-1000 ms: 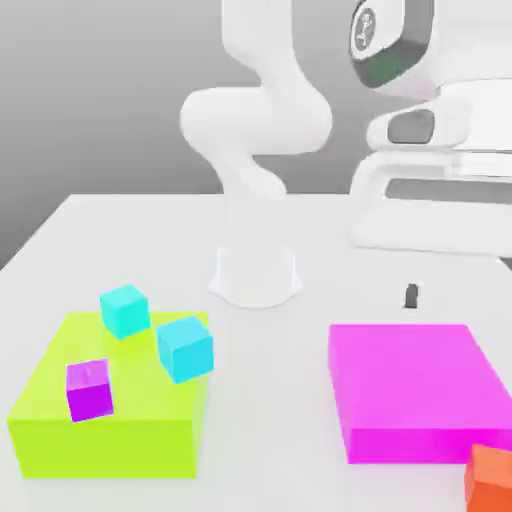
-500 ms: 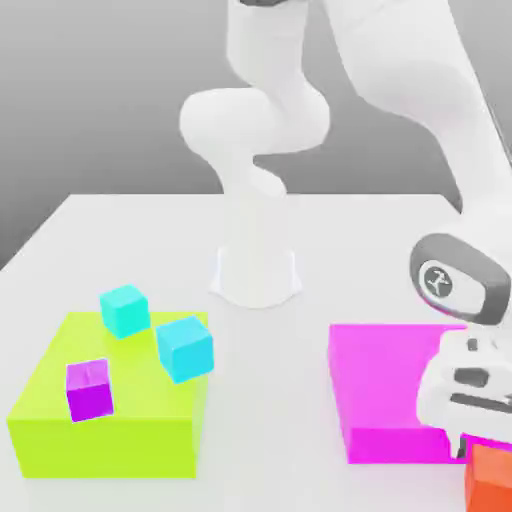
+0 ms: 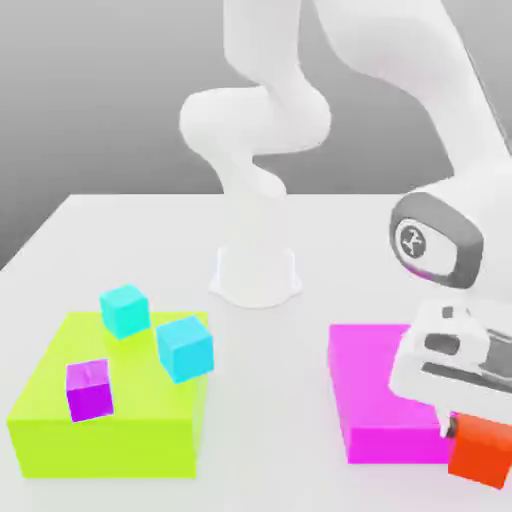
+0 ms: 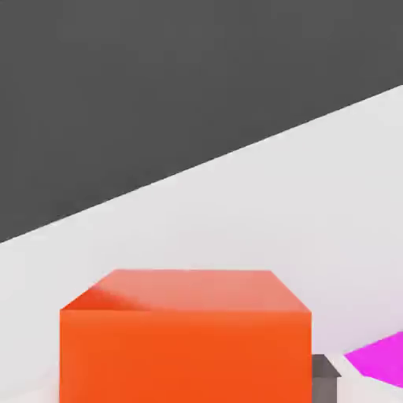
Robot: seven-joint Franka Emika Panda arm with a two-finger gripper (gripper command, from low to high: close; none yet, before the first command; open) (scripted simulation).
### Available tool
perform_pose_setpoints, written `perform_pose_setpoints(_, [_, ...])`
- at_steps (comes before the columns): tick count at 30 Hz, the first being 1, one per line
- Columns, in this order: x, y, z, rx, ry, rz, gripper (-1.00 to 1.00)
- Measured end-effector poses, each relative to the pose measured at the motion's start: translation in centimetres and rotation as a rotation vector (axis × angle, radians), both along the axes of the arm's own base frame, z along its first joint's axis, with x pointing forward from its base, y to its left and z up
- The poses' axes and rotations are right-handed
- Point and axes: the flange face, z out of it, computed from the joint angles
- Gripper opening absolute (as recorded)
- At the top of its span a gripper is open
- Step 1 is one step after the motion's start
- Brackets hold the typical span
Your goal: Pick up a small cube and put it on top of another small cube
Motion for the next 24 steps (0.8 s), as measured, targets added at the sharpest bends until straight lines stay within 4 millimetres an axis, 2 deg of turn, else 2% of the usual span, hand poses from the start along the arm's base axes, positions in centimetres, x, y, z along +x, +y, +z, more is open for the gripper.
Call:
perform_pose_setpoints(4, [-0.5, -8.8, 3.0, -0.035, -0.004, -0.194, -1.00])
perform_pose_setpoints(5, [-0.9, -11.7, 3.7, -0.042, -0.004, -0.260, -1.00])
perform_pose_setpoints(8, [-2.8, -18.7, 5.8, -0.054, -0.004, -0.432, -1.00])
perform_pose_setpoints(13, [-7.7, -25.5, 8.6, -0.051, -0.006, -0.643, -1.00])
perform_pose_setpoints(18, [-14.0, -31.8, 10.7, -0.020, -0.011, -0.888, -1.00])
perform_pose_setpoints(23, [-21.0, -35.9, 11.9, 0.040, -0.026, -1.125, -1.00])
perform_pose_setpoints(24, [-21.7, -36.3, 11.4, 0.048, -0.028, -1.150, -1.00])
